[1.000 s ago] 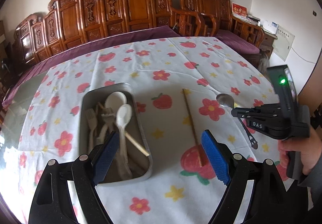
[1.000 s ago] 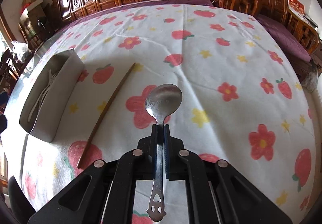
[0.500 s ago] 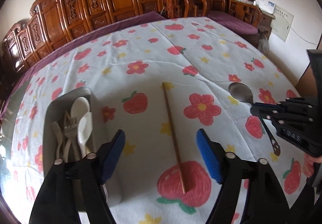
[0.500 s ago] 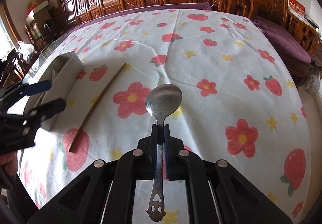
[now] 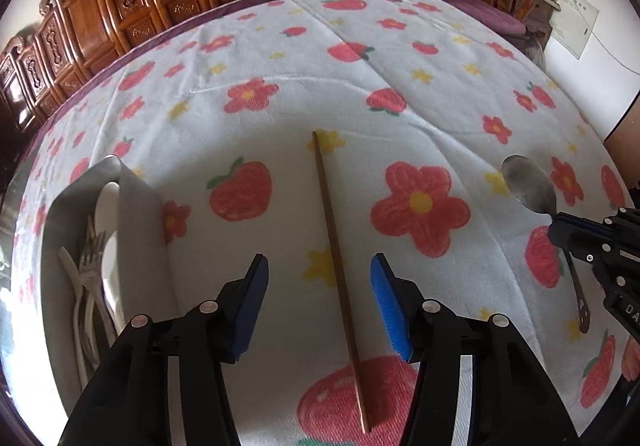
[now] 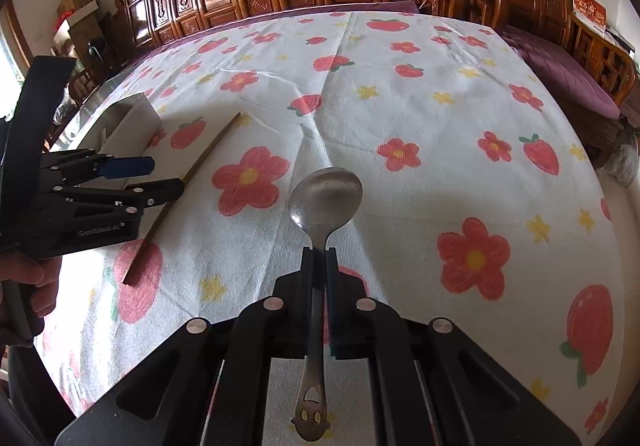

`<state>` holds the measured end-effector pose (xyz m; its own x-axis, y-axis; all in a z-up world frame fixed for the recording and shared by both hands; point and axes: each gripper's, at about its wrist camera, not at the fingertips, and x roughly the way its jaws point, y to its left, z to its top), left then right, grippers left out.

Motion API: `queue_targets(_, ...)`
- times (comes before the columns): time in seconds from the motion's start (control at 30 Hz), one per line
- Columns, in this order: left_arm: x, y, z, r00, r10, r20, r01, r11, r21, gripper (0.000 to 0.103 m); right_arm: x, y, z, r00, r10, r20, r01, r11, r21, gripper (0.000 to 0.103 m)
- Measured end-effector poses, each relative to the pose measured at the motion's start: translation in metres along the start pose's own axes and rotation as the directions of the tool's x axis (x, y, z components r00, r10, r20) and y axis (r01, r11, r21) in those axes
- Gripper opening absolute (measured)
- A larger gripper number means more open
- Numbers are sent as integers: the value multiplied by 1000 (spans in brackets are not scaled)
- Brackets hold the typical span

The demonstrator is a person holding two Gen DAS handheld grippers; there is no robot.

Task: Organize utensils
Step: 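Grasp the wooden chopstick with the left gripper while the right gripper holds the spoon, then carry the chopstick into the tray and open the left gripper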

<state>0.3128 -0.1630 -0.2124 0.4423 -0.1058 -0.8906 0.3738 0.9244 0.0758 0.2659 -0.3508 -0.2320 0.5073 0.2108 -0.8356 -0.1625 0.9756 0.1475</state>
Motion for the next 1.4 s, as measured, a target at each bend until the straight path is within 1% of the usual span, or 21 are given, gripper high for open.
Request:
queue_targets(0.13,5,1,-1,1000,5,-13,-5,1000,-1,51,1,-1,-1,1000,-4,-1,4,1000,-5,7)
queue_targets(0.2,7,1,-1,1000,4,-19,-4,1000,0,46,1,-1,-1,1000,-3,0,3,1000,-2,7)
queue_targets(0.33,9,3,-3,1000,-12,-23,12,1000,-14,43,2,-1,-1,1000,-1,0,1,1000,-2,7)
queue_targets(0.43,8,1,-4,999,-32,-18,32,999,-15,34,3,0,-1,1000,0,-2,0,1000,-4,7)
queue_targets(0.47,8,0,-5,999,-41,-15,40,999,-14,26,3,1,-1,1000,1,-2,-1,1000,-5,7)
queue_targets(0.5,7,-1,-5,999,-50,-13,49,999,-14,12,3,2,-1,1000,2,-3,-2,1000,-5,7)
queue_targets(0.53,7,-2,-5,998,-60,-15,59,998,-13,5,3,3,-1,1000,3,-3,-3,1000,-5,7)
queue_targets(0.63,5,-4,-6,998,-60,-20,60,998,-18,5,1,7,-1,1000,5,1,-5,1000,-11,7)
queue_targets(0.73,-2,-4,-8,998,-64,-6,64,998,-14,4,-3,11,0,1000,5,5,-5,1000,-14,7)
queue_targets(1.07,-43,4,-8,995,-74,64,75,997,-13,4,-21,32,8,999,13,30,-12,999,-35,7)
queue_targets(1.27,-70,17,-9,992,-70,108,72,997,-16,4,-30,48,16,999,26,46,-24,998,-54,7)
queue_targets(1.4,-87,33,-10,990,-60,125,63,998,-19,4,-34,61,21,998,41,57,-37,997,-73,7)
